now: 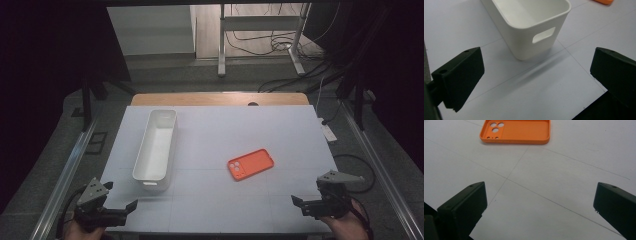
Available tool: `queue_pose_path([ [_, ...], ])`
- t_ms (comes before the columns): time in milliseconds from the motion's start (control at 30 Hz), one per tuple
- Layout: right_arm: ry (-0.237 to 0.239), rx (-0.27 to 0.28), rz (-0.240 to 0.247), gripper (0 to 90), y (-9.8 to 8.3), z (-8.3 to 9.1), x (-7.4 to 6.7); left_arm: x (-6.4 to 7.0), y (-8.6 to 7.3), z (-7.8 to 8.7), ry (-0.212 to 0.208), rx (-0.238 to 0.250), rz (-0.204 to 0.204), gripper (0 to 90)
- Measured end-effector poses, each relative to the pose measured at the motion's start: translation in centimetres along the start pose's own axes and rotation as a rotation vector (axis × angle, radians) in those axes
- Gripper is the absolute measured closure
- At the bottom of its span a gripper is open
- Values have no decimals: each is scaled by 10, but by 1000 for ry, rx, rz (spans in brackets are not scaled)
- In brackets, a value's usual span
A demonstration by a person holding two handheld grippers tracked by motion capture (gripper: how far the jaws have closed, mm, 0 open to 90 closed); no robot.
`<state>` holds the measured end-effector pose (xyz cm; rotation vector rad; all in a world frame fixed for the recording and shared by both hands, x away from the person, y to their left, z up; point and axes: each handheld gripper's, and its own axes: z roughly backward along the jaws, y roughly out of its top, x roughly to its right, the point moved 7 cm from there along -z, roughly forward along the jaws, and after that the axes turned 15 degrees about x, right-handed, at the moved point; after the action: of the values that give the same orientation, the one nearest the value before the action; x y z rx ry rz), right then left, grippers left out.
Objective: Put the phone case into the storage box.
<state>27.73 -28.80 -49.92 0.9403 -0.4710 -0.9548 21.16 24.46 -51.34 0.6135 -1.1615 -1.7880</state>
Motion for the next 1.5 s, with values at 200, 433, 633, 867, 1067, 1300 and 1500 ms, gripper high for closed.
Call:
queue_pose_path([
  [200,2,-18,11,0,1,-4,0,0,0,0,1,-1,-1,0],
  [433,2,-32,25,0,4,-10,0,0,0,0,0,-3,-3,1],
  [633,8,-40,32,0,5,-15,0,0,0,0,1,-5,0,1],
  [867,21,-47,35,0,8,-22,-2,-1,-1,0,-2,-6,7,0],
  [1067,31,-46,32,0,11,-27,-2,-1,-1,0,-2,-8,6,0],
  [1300,40,-51,39,0,14,-34,-3,0,-1,0,-3,-7,-1,1],
  [1500,50,-51,36,0,17,-38,-4,0,-1,0,-5,-9,-3,1],
])
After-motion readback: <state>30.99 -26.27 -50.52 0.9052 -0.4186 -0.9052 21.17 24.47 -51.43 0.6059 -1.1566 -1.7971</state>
